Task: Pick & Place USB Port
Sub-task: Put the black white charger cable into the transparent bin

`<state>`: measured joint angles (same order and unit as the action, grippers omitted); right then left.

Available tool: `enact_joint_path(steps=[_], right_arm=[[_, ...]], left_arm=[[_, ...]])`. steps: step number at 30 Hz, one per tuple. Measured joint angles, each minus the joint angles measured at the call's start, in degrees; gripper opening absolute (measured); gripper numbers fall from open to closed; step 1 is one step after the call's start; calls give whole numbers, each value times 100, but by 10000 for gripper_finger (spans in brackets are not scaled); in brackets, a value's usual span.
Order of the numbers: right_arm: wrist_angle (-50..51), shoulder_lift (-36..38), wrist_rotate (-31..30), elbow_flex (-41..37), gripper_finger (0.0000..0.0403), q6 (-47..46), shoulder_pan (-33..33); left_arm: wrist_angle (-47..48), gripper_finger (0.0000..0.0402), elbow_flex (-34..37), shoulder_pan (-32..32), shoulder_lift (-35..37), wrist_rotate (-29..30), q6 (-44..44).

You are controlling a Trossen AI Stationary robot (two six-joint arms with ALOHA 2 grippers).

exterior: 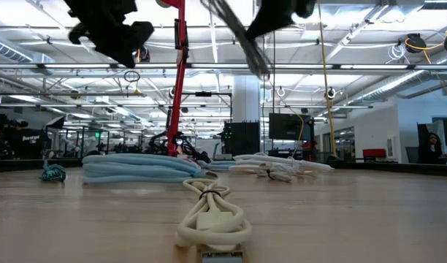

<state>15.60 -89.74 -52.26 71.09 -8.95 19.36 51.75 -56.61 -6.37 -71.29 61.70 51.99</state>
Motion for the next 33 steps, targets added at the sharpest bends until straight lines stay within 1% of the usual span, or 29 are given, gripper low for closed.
enact_joint_path(steps=[1, 2, 3, 4, 5, 7, 8, 9, 10, 11, 12, 13, 14, 16, 20, 22, 24, 27, 33], right_arm=[[-212, 41, 41, -181, 0, 139, -69], [-390, 97, 188, -306, 0, 302, -148], [-489, 190, 490, -378, 0, 393, -218], [-502, 335, 752, -444, 0, 421, -264], [-466, 505, 943, -518, 0, 442, -287], [-616, 874, 1168, -713, 0, 472, -263], [-716, 1076, 1215, -875, 0, 514, -204], [-793, 1283, 1264, -1063, 0, 592, -141], [-985, 1494, 1355, -1268, 0, 667, -78], [-1244, 1702, 1376, -1456, 0, 709, -11], [-1514, 1931, 1396, -1656, 0, 764, 69], [-1730, 2162, 1386, -1847, 0, 838, 147], [-2012, 2372, 1402, -2024, 0, 923, 207], [-2562, 2704, 1626, -2341, 0, 1142, 307], [-3163, 3029, 1968, -2749, 0, 1364, 367], [-3191, 3050, 2059, -2765, 0, 1375, 352], [-3212, 2995, 2134, -2767, 0, 1377, 319], [-3415, 2839, 2326, -2765, 0, 1366, 228], [-3650, 2565, 2818, -2765, 0, 1171, -82]], left_arm=[[-577, 15, 97, 0, -12, -81, -482], [-1319, 9, 216, 0, -13, -351, -1109], [-2116, 5, 337, 13, -9, -805, -1826], [-2992, 4, 467, 49, -1, -1462, -2623], [-3820, 5, 611, 62, 33, -2250, -3326], [-5303, 6, 913, 69, 126, -3877, -4403], [-5999, 4, 1040, 59, 136, -4579, -4790], [-6641, 3, 1158, 40, 136, -5179, -5098], [-7048, 3, 1272, 19, 137, -5574, -5323], [-7291, 4, 1372, 6, 172, -5741, -5444], [-7474, 6, 1447, -6, 201, -5714, -5518], [-7655, 6, 1482, -17, 212, -5562, -5555], [-7810, 6, 1500, -9, 222, -5318, -5557], [-7809, 3, 1518, -9, 236, -4871, -5502], [-7654, 11, 1529, 26, 179, -4763, -5474], [-7698, 21, 1527, 33, 134, -4742, -5428], [-7734, 33, 1529, 35, 125, -4663, -5184], [-7987, 70, 1522, 35, 32, -4798, -5026], [-8300, 186, 1505, -11, 17, -4863, -4968]])
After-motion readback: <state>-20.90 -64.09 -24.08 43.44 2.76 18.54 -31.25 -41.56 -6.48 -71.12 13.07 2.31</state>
